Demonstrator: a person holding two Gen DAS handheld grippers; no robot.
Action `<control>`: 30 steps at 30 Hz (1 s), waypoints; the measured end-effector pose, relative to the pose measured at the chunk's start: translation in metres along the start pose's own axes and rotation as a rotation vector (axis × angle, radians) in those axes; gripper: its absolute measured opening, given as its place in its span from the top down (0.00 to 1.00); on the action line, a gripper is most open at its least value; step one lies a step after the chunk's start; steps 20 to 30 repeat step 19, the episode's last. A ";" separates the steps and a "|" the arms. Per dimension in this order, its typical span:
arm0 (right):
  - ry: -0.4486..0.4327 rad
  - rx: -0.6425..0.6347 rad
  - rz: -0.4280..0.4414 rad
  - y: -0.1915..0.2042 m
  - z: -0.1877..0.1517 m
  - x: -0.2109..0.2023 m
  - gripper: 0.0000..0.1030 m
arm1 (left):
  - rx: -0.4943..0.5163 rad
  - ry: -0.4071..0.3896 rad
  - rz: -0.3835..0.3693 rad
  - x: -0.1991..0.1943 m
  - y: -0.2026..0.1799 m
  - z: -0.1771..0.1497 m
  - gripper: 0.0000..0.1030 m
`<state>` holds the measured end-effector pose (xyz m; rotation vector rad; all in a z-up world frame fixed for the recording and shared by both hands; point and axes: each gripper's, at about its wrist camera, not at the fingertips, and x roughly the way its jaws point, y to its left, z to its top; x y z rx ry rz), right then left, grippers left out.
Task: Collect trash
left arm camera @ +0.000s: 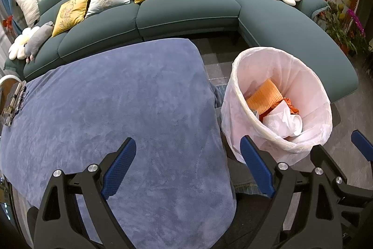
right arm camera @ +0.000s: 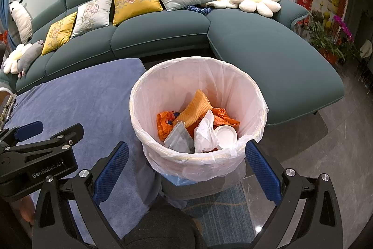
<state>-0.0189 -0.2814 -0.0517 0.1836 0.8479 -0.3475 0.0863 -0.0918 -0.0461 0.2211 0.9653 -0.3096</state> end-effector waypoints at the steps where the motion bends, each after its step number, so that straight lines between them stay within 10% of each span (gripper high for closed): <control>1: 0.000 0.000 0.001 0.000 0.000 0.000 0.06 | 0.000 0.000 0.000 0.000 0.000 0.000 0.16; 30: 0.009 0.004 0.004 0.001 -0.007 0.007 0.06 | -0.006 0.012 -0.013 0.008 0.002 -0.005 0.16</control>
